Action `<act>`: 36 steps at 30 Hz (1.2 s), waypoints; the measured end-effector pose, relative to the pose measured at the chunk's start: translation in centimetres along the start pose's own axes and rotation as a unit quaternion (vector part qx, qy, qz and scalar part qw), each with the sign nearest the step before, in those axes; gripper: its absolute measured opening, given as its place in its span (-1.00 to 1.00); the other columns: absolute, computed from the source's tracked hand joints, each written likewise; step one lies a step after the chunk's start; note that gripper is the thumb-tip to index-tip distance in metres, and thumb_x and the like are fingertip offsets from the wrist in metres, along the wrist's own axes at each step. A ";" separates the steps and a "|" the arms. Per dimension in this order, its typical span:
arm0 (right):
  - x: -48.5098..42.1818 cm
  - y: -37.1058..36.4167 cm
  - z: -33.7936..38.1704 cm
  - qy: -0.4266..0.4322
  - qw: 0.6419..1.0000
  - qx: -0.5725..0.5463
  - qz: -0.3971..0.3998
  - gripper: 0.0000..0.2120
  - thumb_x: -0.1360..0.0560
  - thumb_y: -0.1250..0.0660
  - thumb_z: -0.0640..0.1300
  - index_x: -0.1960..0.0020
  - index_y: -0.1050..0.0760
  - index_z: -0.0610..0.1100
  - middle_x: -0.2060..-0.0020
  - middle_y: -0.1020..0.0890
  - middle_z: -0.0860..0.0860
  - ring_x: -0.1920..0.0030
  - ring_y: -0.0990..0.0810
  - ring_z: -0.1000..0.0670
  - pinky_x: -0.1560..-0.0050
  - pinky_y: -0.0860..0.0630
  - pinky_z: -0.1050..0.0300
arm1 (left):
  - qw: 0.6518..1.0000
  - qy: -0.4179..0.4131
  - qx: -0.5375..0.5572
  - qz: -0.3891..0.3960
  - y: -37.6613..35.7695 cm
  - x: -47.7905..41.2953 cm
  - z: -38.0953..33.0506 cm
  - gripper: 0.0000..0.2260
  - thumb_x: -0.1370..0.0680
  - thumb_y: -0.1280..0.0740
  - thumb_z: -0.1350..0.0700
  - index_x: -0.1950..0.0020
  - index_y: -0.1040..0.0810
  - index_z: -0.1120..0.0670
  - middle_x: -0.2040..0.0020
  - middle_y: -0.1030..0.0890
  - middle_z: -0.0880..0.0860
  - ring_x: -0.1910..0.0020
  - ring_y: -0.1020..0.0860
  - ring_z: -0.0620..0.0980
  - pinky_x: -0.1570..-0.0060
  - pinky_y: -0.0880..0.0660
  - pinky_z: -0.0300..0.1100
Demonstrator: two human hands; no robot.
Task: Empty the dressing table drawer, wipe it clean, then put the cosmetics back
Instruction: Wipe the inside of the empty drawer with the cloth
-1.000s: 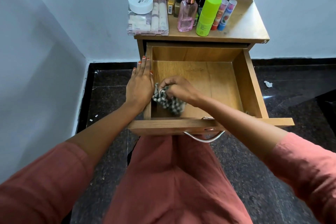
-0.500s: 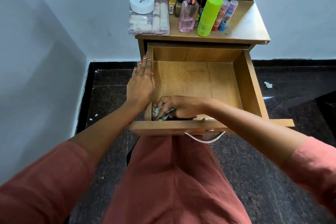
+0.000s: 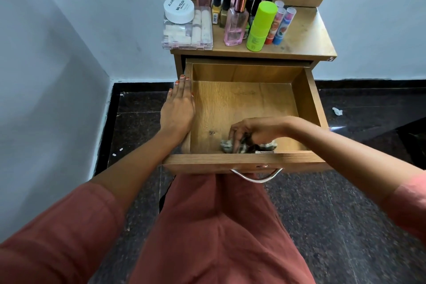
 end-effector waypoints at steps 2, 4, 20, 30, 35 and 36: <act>-1.2 -0.2 1.3 0.027 1.000 -0.009 -0.009 -0.56 -0.36 -0.14 -0.56 -0.06 -0.59 -0.23 -0.02 -0.44 0.03 -0.07 -0.40 0.12 0.04 -0.39 0.56 | 1.000 0.004 -0.002 0.006 0.0 -0.1 0.0 -0.58 -0.64 0.05 0.14 -0.50 -0.01 0.19 -0.53 -0.04 0.16 -0.51 -0.05 0.08 -0.47 -0.02 -0.07; -2.3 -0.4 2.2 0.042 0.999 -0.010 -0.016 -0.57 -0.37 -0.16 -0.56 -0.09 -0.58 -0.24 0.00 -0.44 0.04 -0.08 -0.39 0.10 -0.02 -0.37 0.54 | 1.000 0.010 -0.001 0.006 0.0 0.0 -0.1 -0.58 -0.64 0.05 0.16 -0.50 -0.01 0.20 -0.53 -0.04 0.16 -0.51 -0.04 0.09 -0.47 -0.03 -0.06; 8.6 0.5 -8.6 -0.084 0.996 0.011 -0.028 -0.58 -0.50 -0.20 -0.41 -0.06 -0.59 0.07 -0.27 -0.38 0.01 -0.24 -0.43 -0.01 -0.26 -0.43 0.07 | 0.998 0.017 0.047 -0.024 0.2 0.3 0.0 -0.58 -0.64 0.04 0.15 -0.50 -0.06 0.17 -0.52 -0.10 0.15 -0.51 -0.08 0.06 -0.46 -0.06 -0.08; 6.1 0.7 -6.4 -0.055 0.996 0.041 -0.055 -0.56 -0.40 -0.16 -0.52 0.10 -0.65 -0.07 -0.14 -0.49 -0.01 -0.13 -0.50 0.01 -0.12 -0.50 0.16 | 0.998 0.021 0.045 -0.034 0.3 0.5 -0.1 -0.59 -0.63 0.02 0.17 -0.48 -0.11 0.19 -0.51 -0.14 0.15 -0.50 -0.12 0.08 -0.45 -0.10 -0.06; 8.9 1.4 -9.4 -0.118 0.984 0.135 -0.021 -0.65 -0.37 -0.22 -0.48 0.15 -0.62 -0.10 -0.02 -0.53 0.04 -0.13 -0.51 0.00 0.14 -0.41 0.44 | 0.998 0.021 0.040 -0.036 0.3 0.6 -0.2 -0.60 -0.63 0.03 0.17 -0.48 -0.11 0.19 -0.51 -0.14 0.15 -0.50 -0.12 0.08 -0.45 -0.10 -0.05; 9.5 1.5 -9.9 -0.122 0.978 0.170 -0.006 -0.66 -0.37 -0.21 -0.47 0.17 -0.63 -0.11 -0.02 -0.52 0.04 -0.12 -0.50 0.01 0.18 -0.36 0.47 | 0.998 0.023 0.041 -0.035 0.3 0.6 -0.2 -0.60 -0.63 0.02 0.18 -0.48 -0.11 0.19 -0.51 -0.14 0.15 -0.50 -0.12 0.07 -0.45 -0.11 -0.05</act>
Point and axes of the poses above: each hand's wrist, its own x-axis away from the middle knuckle, its own y-axis out of the back of the hand, z = x × y, the point moved 8 cm from there along -x, towards the middle knuckle
